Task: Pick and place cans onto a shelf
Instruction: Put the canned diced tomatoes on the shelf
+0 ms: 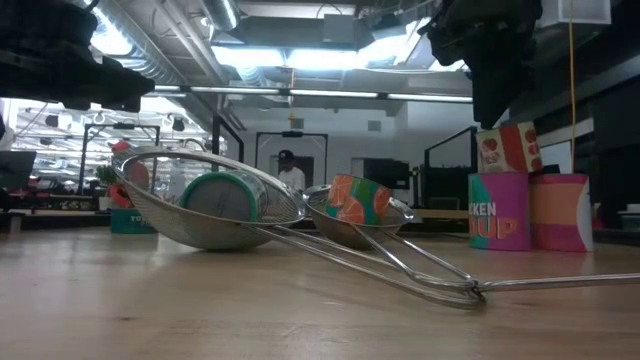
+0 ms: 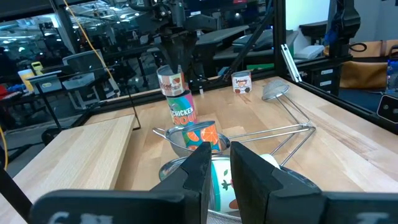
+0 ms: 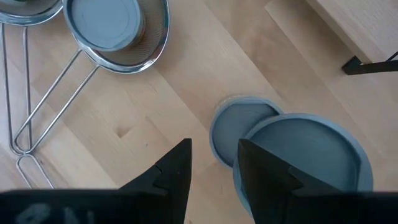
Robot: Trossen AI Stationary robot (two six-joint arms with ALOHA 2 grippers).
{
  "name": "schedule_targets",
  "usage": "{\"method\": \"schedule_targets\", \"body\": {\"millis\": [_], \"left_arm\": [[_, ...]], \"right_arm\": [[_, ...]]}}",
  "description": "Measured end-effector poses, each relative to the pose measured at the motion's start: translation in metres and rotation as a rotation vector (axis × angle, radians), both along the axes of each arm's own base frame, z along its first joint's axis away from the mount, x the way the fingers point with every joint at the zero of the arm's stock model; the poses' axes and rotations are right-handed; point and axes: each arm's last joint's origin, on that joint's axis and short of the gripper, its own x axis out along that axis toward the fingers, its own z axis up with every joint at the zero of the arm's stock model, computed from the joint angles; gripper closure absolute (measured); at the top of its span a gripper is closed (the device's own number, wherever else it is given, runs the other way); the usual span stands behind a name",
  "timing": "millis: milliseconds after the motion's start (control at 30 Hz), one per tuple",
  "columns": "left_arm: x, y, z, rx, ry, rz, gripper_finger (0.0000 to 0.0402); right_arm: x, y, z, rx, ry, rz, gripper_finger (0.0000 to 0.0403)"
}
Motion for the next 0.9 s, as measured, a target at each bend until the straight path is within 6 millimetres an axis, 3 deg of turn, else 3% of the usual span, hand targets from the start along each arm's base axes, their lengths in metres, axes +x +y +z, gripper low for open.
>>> {"method": "schedule_targets", "body": {"millis": [333, 633, 900], "left_arm": [[0.000, 0.000, 0.000, 0.000, 0.000, 0.000, 0.0347], [0.000, 0.000, 0.000, 0.000, 0.000, 0.000, 0.0347], [0.000, 0.000, 0.000, 0.000, 0.000, 0.000, 0.0347]], "right_arm": [[-0.001, -0.001, 0.000, -0.009, 0.013, 0.022, 0.0268], [0.001, -0.003, 0.025, -0.017, -0.021, 0.035, 0.0268], [-0.005, -0.005, 0.026, -0.087, 0.043, 0.009, 0.0268]]}}
